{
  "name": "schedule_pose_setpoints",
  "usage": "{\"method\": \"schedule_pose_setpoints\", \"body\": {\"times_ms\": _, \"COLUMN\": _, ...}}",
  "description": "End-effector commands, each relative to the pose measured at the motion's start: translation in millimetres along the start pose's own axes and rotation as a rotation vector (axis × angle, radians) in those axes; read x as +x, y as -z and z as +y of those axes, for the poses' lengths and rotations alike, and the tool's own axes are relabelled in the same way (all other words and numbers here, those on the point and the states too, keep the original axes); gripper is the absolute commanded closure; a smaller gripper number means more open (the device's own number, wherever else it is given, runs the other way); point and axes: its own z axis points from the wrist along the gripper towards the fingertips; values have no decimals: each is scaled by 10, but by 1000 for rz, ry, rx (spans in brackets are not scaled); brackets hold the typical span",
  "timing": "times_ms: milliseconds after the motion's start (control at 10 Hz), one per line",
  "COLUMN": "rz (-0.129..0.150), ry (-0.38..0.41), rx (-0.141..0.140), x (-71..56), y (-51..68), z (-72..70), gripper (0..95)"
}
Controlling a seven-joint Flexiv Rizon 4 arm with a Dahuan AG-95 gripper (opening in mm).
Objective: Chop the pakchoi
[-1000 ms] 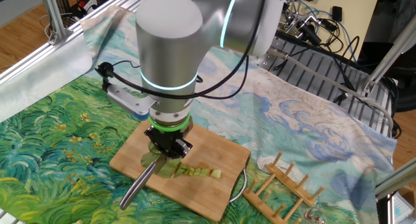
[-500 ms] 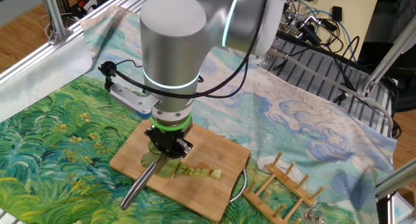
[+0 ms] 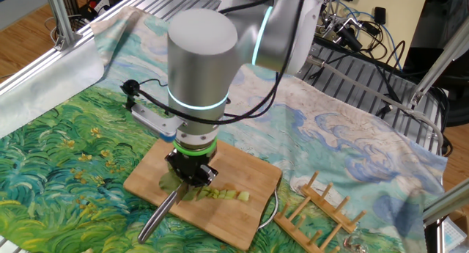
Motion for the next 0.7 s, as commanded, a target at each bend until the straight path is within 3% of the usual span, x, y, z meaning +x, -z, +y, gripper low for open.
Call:
{"method": "schedule_pose_setpoints", "body": {"times_ms": 100, "rz": 14, "ry": -4, "rx": 2, "x": -15, "y": -29, "z": 10, "gripper": 950}}
{"method": "schedule_pose_setpoints", "body": {"times_ms": 500, "rz": 23, "ry": -30, "rx": 7, "x": 45, "y": 40, "z": 52, "gripper": 950}}
{"method": "schedule_pose_setpoints", "body": {"times_ms": 700, "rz": 11, "ry": -42, "rx": 2, "x": 94, "y": -16, "z": 63, "gripper": 950}}
